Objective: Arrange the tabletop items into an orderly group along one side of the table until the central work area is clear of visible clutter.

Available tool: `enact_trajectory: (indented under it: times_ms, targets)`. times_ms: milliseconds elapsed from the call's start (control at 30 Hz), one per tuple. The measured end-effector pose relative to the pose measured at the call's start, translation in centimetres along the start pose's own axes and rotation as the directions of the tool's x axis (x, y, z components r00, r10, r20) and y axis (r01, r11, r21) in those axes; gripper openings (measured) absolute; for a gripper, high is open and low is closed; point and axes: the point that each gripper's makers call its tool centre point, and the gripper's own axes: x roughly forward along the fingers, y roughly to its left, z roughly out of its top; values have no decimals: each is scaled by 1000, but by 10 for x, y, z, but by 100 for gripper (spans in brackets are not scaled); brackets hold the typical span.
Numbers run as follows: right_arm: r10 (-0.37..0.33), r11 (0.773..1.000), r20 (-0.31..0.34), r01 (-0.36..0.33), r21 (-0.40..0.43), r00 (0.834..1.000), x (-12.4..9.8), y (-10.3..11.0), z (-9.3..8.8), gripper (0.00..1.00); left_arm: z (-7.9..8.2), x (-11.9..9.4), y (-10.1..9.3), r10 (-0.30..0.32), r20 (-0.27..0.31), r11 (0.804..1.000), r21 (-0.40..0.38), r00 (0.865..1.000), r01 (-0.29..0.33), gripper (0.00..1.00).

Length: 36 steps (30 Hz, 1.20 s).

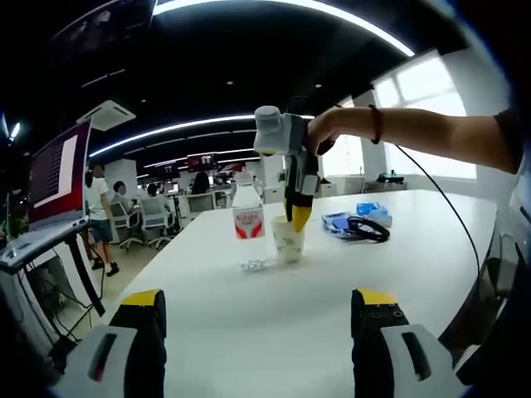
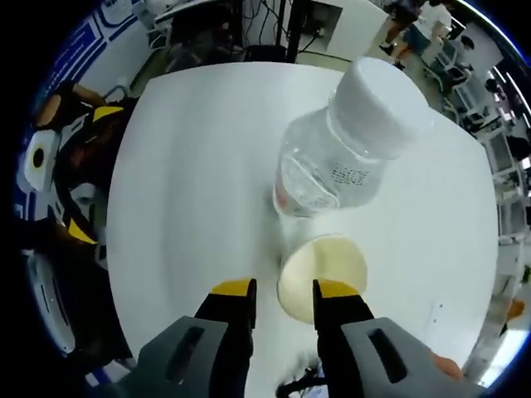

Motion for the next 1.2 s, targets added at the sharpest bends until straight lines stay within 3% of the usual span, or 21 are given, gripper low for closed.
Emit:
enact_trajectory:
  times_ms: [167, 633, 933, 1200]
  targets:
    - [-13, 1000, 12, 13, -10, 1000, -3, 0, -3, 35, 1, -1, 0, 6, 4, 1000, -2, 1000, -6, 92]
    - [-36, 999, 122, 32, 35, 992, -5, -1, 0, 58, 2, -1, -5, 3, -3, 1000, 0, 1000, -3, 92]
    - [-78, 997, 236, 69, 46, 969, -16, -4, 13, 63, 5, -2, -5, 5, 0, 1000, 7, 1000, -5, 92]
    - [-87, 995, 305, 69, 70, 948, -22, -5, 13, 71, 5, -1, -8, 7, -3, 1000, 8, 1000, -7, 92]
